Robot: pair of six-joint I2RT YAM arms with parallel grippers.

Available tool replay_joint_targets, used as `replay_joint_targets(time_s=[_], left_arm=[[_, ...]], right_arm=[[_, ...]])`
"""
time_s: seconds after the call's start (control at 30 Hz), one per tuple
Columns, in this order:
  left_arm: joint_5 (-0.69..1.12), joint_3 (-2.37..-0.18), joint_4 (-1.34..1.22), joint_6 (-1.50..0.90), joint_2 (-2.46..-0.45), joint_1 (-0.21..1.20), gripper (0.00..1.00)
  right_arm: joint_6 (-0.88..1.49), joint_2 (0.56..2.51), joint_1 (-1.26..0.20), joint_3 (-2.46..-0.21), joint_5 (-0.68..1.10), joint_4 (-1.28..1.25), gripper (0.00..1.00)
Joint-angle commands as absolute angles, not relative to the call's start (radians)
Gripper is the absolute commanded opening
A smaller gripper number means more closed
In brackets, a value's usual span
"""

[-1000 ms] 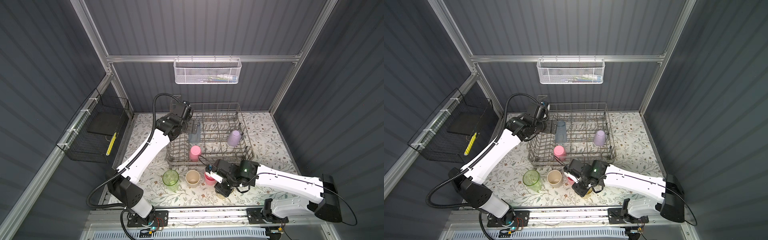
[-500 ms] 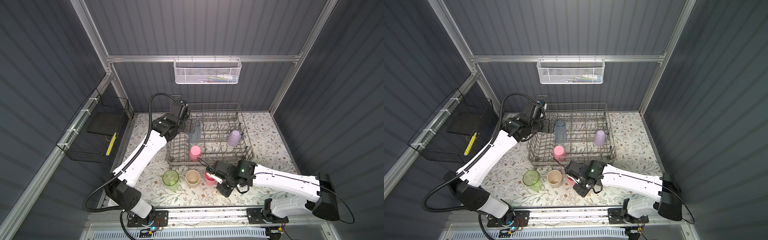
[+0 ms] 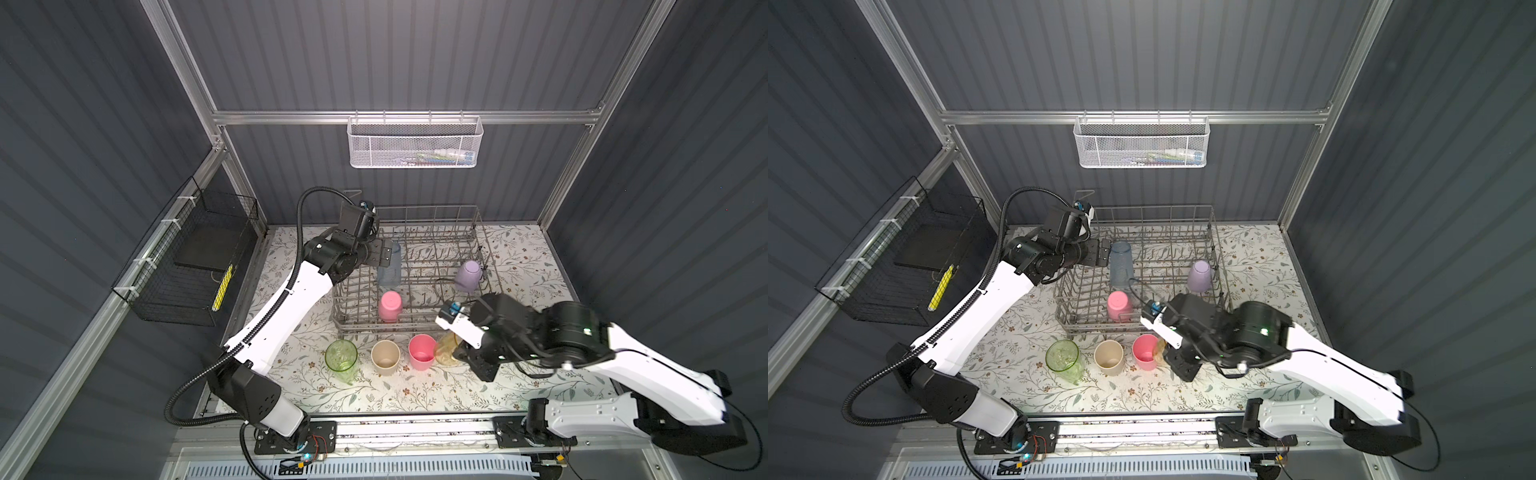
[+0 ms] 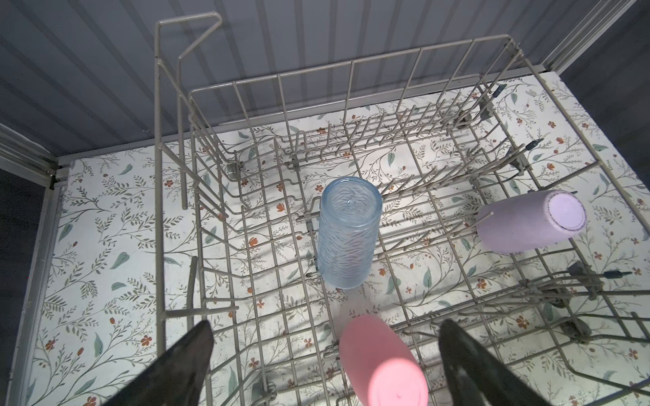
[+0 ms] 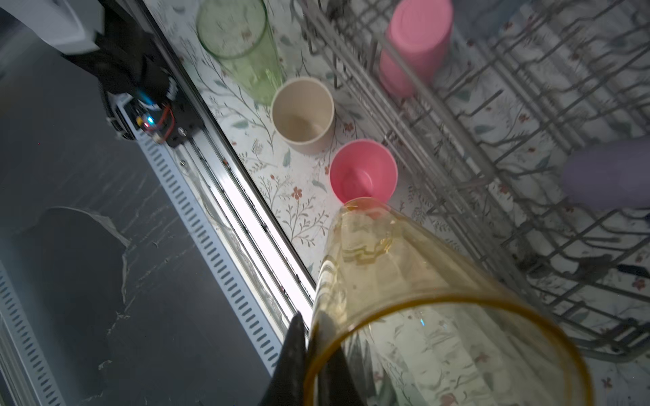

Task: Load cups into a dish rack
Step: Pick up the cup from the bottom-center of the table, then place the cup upside down at the dish rack.

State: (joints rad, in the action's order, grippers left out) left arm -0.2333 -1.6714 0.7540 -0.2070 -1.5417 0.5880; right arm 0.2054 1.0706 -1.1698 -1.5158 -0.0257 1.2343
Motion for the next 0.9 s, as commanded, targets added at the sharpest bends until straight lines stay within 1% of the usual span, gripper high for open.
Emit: replay_joint_targets(time_s=[0.0, 0.1, 0.17, 0.2, 0.27, 0.37, 0.47, 0.57, 0.67, 0.73, 0.87], left_arm=[[-0.126, -1.629, 0.682, -0.216, -1.496, 0.576, 1.0], [0.009, -1.586, 0.595, -0.237, -1.477, 0.567, 1.0], [0.102, -1.559, 0.529, -0.252, -1.461, 0.559, 0.99], [0.148, -1.55, 0.5, -0.259, -1.455, 0.557, 0.99], [0.235, -1.523, 0.426, -0.277, -1.445, 0.554, 0.99], [0.409, -1.491, 0.328, -0.295, -1.446, 0.55, 0.99], [0.504, -1.464, 0.254, -0.315, -1.447, 0.551, 0.99], [0.569, -1.423, 0.168, -0.32, -1.431, 0.548, 0.99], [0.657, -1.357, 0.08, -0.342, -1.422, 0.545, 1.0], [0.707, -1.342, 0.033, -0.363, -1.425, 0.544, 1.0], [0.777, -1.327, -0.011, -0.387, -1.437, 0.545, 1.0]], right_arm=[[0.139, 0.962, -1.118, -1.526, 0.007, 1.101, 0.0], [0.141, 0.848, -0.983, -1.435, 0.125, 0.88, 0.0], [0.172, 0.793, -0.849, -1.37, 0.208, 0.774, 0.0], [0.19, 0.775, -0.806, -1.342, 0.252, 0.731, 0.0], [0.252, 0.753, -0.666, -1.279, 0.413, 0.626, 0.0], [0.382, 0.766, -0.527, -1.179, 0.618, 0.449, 0.0], [0.52, 0.795, -0.442, -1.079, 0.752, 0.245, 0.0], [0.667, 0.818, -0.367, -0.983, 0.849, 0.014, 0.0], [0.892, 0.855, -0.272, -0.867, 0.941, -0.315, 0.0], [1.036, 0.899, -0.227, -0.819, 0.984, -0.512, 0.0], [1.19, 0.972, -0.198, -0.778, 1.005, -0.757, 0.0]])
